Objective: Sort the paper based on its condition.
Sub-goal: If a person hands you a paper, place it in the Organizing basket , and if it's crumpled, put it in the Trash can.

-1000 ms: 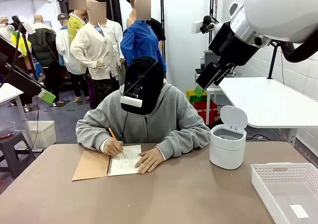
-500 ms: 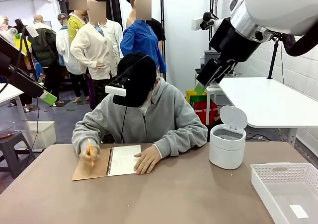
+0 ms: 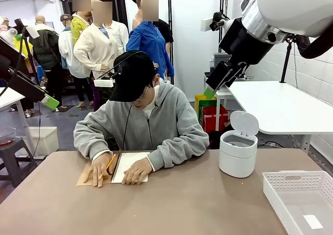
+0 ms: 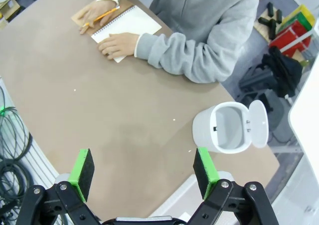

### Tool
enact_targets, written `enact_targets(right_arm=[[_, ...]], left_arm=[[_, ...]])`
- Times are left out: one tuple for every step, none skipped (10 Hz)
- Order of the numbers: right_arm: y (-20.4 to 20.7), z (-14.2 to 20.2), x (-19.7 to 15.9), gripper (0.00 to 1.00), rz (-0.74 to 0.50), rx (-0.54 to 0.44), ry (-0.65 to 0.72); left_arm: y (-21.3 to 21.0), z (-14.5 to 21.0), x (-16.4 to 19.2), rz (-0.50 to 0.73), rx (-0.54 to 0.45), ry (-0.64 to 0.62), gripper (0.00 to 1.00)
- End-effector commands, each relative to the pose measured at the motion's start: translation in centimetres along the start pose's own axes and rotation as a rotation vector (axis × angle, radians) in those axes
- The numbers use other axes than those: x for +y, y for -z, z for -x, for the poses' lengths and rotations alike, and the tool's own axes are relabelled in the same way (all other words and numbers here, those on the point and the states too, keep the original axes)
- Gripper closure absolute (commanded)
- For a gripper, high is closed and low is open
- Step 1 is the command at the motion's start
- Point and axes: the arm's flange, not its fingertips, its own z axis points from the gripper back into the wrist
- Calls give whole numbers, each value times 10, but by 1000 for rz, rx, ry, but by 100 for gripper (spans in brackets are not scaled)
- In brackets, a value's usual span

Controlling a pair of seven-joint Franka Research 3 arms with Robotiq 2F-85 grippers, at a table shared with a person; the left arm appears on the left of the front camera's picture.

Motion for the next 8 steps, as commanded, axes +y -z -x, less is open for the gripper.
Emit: enact_targets(right_arm=[[0, 0, -1, 0, 1, -3, 2], [0, 0, -1, 0, 1, -3, 2], [0, 0, -1, 0, 1, -3, 2], [0, 0, -1, 0, 1, -3, 2], [0, 0, -1, 0, 1, -3, 2], [0, 0, -1, 0, 1, -3, 2], [0, 0, -1, 0, 1, -3, 2], [0, 0, -1, 0, 1, -3, 2]], left_arm=[[-2, 1, 0, 6, -1, 0, 0], [-2, 1, 0, 6, -1, 0, 0], [-2, 1, 0, 6, -1, 0, 0], [-2, 1, 0, 6, -1, 0, 0], [-2, 1, 0, 6, -1, 0, 0], [-2, 1, 0, 6, -1, 0, 0], [-2, 1, 0, 6, -1, 0, 0], [-2, 1, 0, 6, -1, 0, 0]])
